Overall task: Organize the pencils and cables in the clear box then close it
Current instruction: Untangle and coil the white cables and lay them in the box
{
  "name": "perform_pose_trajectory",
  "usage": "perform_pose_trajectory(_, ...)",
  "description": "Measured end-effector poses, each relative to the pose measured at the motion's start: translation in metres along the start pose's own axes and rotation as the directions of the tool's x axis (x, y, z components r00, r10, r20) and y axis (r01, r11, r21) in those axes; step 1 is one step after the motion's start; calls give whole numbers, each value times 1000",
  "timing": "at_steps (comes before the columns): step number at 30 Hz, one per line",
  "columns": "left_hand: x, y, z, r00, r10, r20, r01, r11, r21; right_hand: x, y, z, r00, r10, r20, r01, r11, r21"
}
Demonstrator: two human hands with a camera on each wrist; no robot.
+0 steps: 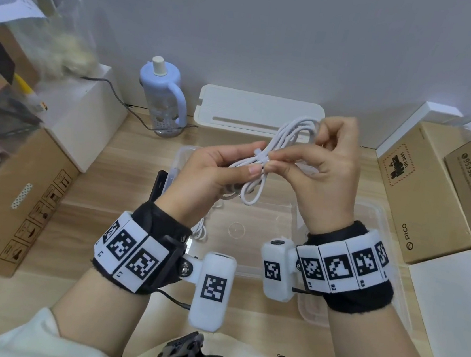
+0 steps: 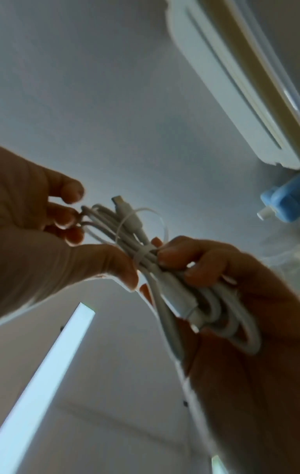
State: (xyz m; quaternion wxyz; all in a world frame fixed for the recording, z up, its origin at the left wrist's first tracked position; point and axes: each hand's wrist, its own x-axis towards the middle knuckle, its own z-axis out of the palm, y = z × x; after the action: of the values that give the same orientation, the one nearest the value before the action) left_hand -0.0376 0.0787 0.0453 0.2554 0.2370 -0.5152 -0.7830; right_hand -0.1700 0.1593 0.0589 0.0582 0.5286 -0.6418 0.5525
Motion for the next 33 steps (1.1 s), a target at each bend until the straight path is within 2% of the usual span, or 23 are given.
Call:
perform_pose_trajectory(2, 0, 2, -2, 999, -3, 41, 4, 1000, -24, 0, 1, -1, 990, 130, -64, -129, 992, 10)
perform_pose_trajectory(3, -1, 4, -3, 998, -1, 59, 4, 999, -37, 0, 1, -2, 975, 217, -54, -214, 975, 52)
perform_pose_trajectory(5, -1, 7, -2, 996, 13, 84, -9, 999, -46, 1, 2, -2, 932, 354, 78, -362, 893, 266)
perform_pose_trajectory(7, 1, 6, 1, 997, 24, 72, -23, 1000, -19, -1, 3, 2, 864, 420, 279, -504, 713, 487)
perform_pose_trajectory(8, 2, 6, 2, 998, 30, 60, -30, 1000, 5, -2, 3, 6, 833, 439, 336, -553, 645, 528)
perform_pose_trajectory(10, 2, 4, 4, 998, 39, 46, -42, 997, 58, -6, 0, 10, 808, 465, 362, -588, 594, 549)
perform_pose_trajectory(12, 2, 2, 4, 997, 69, 37, -73, 990, 121, -9, 2, 12, 814, 458, 358, -579, 587, 565)
perform_pose_trajectory(15, 2, 0, 4, 990, 138, -41, -129, 974, 187, -9, 7, 12, 784, 505, 361, -610, 515, 602)
perform_pose_trajectory(17, 4, -2, 3, 978, 176, -116, -151, 969, 198, -9, 10, 12, 759, 532, 376, -638, 493, 591)
perform_pose_trajectory(19, 6, -3, 3, 961, 225, -160, -173, 942, 289, -10, 10, 12, 746, 540, 389, -654, 488, 578)
perform_pose_trajectory(22, 10, -6, -1, 950, 287, -127, -191, 849, 492, -11, 10, 12, 728, 572, 379, -673, 485, 559)
perform_pose_trajectory(28, 19, -10, -13, 971, 235, -49, -144, 732, 665, -12, 11, 16, 708, 549, 444, -706, 540, 458)
perform_pose_trajectory(33, 29, -22, -33, 947, 259, -191, -51, 707, 705, -9, 13, 20, 650, 557, 517, -758, 526, 386)
